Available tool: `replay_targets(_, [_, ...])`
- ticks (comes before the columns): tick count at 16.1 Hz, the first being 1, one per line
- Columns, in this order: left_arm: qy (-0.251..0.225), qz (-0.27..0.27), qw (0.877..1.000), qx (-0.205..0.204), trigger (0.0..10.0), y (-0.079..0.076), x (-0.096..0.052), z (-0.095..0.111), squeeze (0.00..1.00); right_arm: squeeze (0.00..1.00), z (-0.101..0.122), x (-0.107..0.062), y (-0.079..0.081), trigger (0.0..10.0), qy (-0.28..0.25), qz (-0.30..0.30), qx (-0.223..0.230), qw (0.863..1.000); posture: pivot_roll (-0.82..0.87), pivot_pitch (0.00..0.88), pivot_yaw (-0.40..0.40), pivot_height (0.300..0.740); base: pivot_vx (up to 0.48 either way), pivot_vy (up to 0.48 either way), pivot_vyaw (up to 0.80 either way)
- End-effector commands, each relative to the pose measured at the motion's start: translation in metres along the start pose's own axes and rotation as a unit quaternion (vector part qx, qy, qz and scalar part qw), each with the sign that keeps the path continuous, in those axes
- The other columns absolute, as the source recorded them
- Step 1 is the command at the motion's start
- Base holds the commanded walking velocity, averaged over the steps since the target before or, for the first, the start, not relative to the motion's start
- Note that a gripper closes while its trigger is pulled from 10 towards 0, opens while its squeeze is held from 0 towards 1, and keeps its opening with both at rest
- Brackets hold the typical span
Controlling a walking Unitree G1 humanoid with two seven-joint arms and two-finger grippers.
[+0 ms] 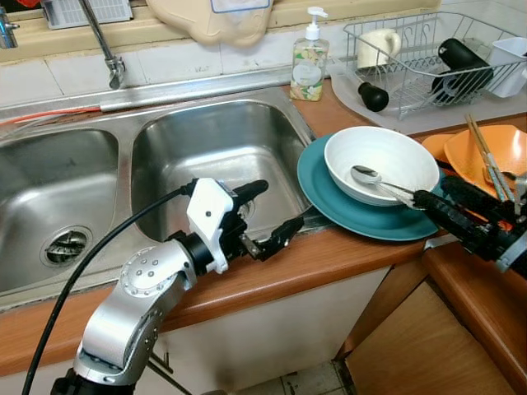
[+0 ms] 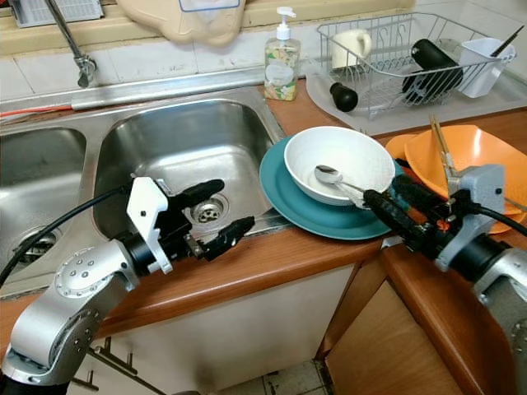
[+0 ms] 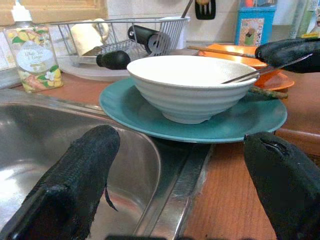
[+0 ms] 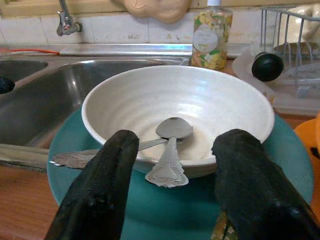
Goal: Kitchen organization
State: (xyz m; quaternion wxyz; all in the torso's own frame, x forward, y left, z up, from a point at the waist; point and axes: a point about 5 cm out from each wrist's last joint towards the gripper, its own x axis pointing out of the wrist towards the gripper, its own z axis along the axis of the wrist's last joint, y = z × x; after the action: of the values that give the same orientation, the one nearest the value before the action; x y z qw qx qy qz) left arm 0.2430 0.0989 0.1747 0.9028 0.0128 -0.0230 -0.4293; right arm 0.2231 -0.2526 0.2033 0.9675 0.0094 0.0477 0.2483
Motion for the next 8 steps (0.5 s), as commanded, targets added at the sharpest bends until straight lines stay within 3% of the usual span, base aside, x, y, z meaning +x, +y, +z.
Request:
replay_targets(1, [-0.002, -0.004, 1.0, 0.001, 10.0, -0.0031, -0.0006, 0.0025, 0.0, 0.0, -0.0012, 0.0057, 0.0025, 0.0, 0.002, 0.008, 0.008, 1.0, -0.04, 0.0, 0.043, 0.74, 0.0, 0.0, 0.0])
replay_targets(8, [-0.002, -0.003, 1.0, 0.0, 10.0, -0.0042, -0.0016, 0.0024, 0.0, 0.0, -0.0022, 0.0077, 0.0012, 0.0, 0.001, 0.001, 0.016, 1.0, -0.04, 0.0, 0.041, 0.74, 0.0, 0.0, 0.0])
